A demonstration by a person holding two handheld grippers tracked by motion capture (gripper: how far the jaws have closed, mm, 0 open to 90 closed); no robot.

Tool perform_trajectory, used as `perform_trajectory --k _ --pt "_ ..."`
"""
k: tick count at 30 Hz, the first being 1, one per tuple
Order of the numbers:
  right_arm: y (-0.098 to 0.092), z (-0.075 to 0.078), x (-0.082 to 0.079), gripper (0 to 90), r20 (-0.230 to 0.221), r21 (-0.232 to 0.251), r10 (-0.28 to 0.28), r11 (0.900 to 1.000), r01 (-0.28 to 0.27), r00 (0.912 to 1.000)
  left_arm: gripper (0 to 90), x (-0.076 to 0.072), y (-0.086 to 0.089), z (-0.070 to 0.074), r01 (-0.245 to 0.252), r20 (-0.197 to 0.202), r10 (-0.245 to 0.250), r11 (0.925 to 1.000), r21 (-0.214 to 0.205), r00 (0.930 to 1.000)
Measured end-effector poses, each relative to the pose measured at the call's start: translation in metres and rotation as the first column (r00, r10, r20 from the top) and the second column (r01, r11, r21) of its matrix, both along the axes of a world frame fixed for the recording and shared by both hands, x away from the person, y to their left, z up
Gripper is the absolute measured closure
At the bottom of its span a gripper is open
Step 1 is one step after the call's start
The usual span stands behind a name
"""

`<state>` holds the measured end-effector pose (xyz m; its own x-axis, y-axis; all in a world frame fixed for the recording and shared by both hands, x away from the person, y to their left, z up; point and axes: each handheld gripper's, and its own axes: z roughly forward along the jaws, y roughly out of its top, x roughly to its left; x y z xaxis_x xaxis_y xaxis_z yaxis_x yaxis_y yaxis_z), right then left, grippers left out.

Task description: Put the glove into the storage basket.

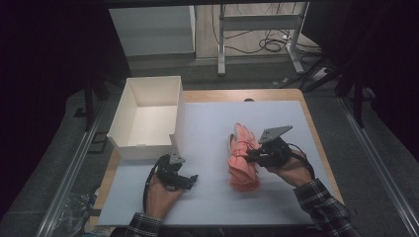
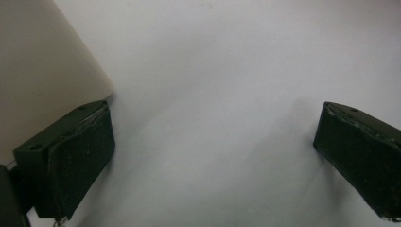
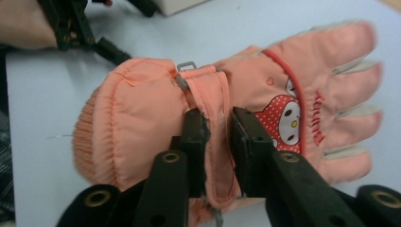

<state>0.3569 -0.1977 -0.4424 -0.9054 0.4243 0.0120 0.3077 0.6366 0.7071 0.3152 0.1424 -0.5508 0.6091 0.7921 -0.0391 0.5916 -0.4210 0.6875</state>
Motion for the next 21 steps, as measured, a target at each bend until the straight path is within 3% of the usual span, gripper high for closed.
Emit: perform_trajectory --k 4,11,17,21 --pt "-0.002 -0.003 -0.003 68.1 -0.013 0.005 0.001 1.0000 -0.001 0.9999 0.0 0.000 0.000 0.000 0.000 0.000 0.000 1.0000 0.000 1.0000" --pt "-0.011 0.012 -0.006 63.7 0.003 0.036 -0.017 0.9992 0.017 0.9998 0.0 0.000 0.000 0.000 -0.002 -0.002 0.002 1.0000 -0.002 1.0000" --pt "-0.023 0.015 0.003 64.2 0.014 0.049 -0.097 0.9941 0.096 0.9952 0.0 0.000 0.000 0.000 0.000 0.001 0.000 1.0000 -0.001 1.0000" --pt "-0.032 0.006 0.011 64.4 0.006 0.048 -0.170 0.9844 0.170 0.9854 0.0 0.000 0.000 0.000 0.001 0.001 -0.001 1.0000 0.000 1.0000"
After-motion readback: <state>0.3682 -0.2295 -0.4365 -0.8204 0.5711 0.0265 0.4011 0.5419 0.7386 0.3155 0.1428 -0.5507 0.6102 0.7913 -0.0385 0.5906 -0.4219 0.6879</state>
